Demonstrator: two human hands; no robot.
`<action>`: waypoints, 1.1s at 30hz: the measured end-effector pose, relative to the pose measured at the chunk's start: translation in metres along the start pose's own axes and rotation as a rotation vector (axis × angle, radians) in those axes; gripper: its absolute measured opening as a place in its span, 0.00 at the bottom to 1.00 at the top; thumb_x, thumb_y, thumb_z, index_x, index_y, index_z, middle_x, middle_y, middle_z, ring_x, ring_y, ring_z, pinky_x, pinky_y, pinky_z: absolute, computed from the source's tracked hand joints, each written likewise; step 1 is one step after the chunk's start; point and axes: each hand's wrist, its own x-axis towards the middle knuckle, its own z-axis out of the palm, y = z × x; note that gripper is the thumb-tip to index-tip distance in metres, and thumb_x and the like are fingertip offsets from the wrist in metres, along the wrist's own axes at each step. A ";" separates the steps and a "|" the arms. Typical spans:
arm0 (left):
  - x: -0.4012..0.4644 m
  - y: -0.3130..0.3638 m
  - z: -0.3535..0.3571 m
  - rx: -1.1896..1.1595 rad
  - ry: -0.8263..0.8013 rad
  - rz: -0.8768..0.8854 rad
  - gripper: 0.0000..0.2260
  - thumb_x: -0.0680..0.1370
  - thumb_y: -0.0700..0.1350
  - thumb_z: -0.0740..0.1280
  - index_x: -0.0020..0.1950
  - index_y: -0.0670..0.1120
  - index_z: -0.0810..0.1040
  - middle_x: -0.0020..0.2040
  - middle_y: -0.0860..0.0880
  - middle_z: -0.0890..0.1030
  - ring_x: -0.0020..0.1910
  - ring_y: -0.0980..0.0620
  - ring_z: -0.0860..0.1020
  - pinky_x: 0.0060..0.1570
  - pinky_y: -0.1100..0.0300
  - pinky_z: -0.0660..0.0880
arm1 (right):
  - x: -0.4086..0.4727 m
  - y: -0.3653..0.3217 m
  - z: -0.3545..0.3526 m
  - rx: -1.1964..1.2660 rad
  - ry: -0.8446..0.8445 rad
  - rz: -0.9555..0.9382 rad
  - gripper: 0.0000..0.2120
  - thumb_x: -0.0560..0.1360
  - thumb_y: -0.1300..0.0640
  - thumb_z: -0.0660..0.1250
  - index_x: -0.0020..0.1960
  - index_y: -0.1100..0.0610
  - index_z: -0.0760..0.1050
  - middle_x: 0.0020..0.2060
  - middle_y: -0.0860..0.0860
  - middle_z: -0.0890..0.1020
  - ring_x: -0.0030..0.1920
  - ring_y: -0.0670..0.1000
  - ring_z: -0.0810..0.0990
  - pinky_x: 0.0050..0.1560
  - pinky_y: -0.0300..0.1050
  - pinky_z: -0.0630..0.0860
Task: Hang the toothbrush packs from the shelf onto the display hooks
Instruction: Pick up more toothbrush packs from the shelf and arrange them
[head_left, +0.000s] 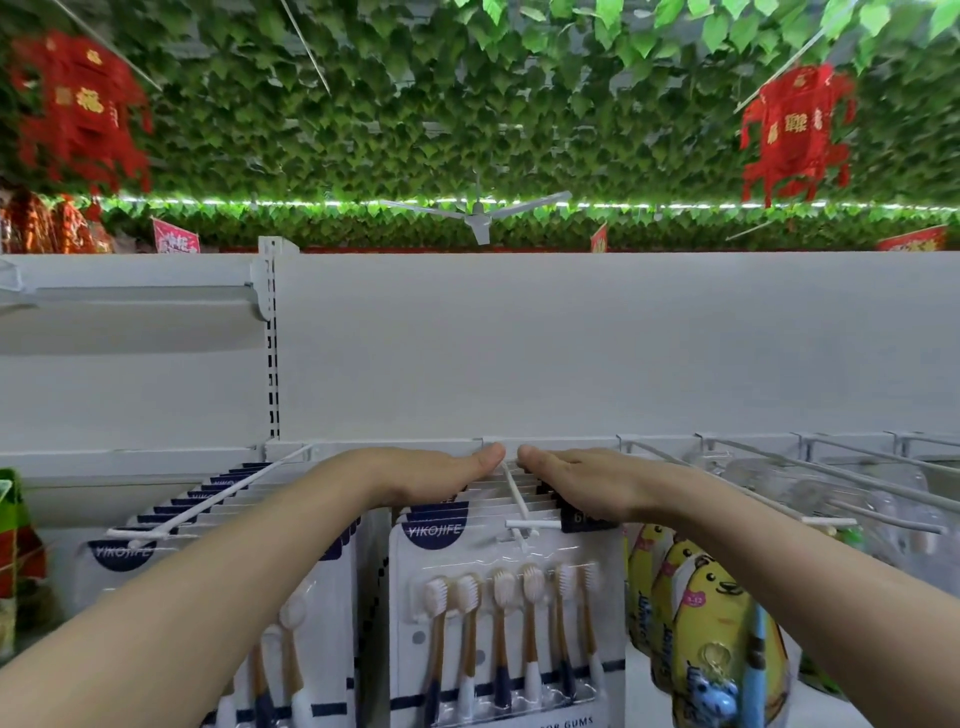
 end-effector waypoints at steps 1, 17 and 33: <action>0.000 0.000 -0.001 0.003 0.002 -0.005 0.42 0.71 0.77 0.42 0.79 0.57 0.59 0.79 0.51 0.60 0.77 0.50 0.60 0.77 0.52 0.54 | 0.003 0.001 0.000 0.007 0.003 0.011 0.32 0.82 0.34 0.40 0.80 0.48 0.58 0.79 0.46 0.61 0.79 0.48 0.57 0.78 0.46 0.52; -0.041 0.007 -0.006 -0.020 0.045 0.054 0.35 0.75 0.71 0.39 0.78 0.61 0.60 0.80 0.59 0.54 0.79 0.54 0.53 0.75 0.50 0.49 | -0.026 -0.002 -0.007 0.006 0.053 -0.022 0.34 0.81 0.33 0.40 0.80 0.47 0.60 0.78 0.44 0.62 0.78 0.46 0.59 0.78 0.44 0.52; -0.060 0.008 -0.001 -0.046 0.068 0.109 0.32 0.77 0.69 0.38 0.78 0.62 0.60 0.77 0.65 0.55 0.78 0.59 0.52 0.73 0.56 0.50 | -0.036 0.005 -0.011 0.107 0.131 -0.040 0.35 0.80 0.33 0.39 0.79 0.47 0.61 0.78 0.44 0.63 0.78 0.45 0.59 0.72 0.39 0.53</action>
